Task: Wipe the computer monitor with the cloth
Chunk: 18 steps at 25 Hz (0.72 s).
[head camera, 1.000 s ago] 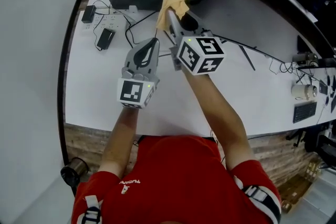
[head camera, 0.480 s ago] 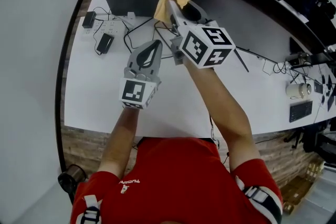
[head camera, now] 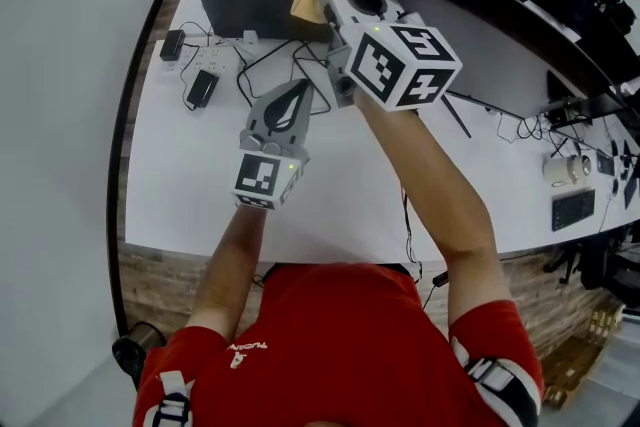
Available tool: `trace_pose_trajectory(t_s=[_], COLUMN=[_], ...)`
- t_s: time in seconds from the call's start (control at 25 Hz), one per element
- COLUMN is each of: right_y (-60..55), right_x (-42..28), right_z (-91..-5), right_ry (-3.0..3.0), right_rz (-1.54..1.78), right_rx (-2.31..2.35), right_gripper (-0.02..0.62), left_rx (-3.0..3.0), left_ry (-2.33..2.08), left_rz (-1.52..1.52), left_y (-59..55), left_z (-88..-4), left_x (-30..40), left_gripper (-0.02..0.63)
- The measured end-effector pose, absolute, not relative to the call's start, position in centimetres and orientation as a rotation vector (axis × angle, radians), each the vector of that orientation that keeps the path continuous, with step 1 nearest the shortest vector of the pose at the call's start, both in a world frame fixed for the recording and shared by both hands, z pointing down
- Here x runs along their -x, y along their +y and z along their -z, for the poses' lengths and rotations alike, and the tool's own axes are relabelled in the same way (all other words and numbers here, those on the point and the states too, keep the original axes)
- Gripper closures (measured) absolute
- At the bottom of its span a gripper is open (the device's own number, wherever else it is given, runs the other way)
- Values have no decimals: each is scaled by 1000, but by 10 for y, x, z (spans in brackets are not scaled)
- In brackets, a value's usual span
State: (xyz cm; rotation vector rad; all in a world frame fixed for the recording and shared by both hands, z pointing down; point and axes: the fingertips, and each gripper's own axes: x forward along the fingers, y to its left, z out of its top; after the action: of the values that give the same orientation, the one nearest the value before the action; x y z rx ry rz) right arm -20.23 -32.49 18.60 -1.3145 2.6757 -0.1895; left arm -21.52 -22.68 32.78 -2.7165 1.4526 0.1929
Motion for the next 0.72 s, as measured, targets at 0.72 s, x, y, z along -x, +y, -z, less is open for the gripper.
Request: trace_pose_trajectory(t_s=[0.72], right_y=[-320], right_x=[201], right_z=[-98], right_ry=[2765], right_rz=[-60], right_rx=[1308], right_gripper=[525], left_rx=[2745], left_ry=[1357], left_rz=[-257], left_y=[-218], left_z=[-316], left_x=[204], left_gripper=[597])
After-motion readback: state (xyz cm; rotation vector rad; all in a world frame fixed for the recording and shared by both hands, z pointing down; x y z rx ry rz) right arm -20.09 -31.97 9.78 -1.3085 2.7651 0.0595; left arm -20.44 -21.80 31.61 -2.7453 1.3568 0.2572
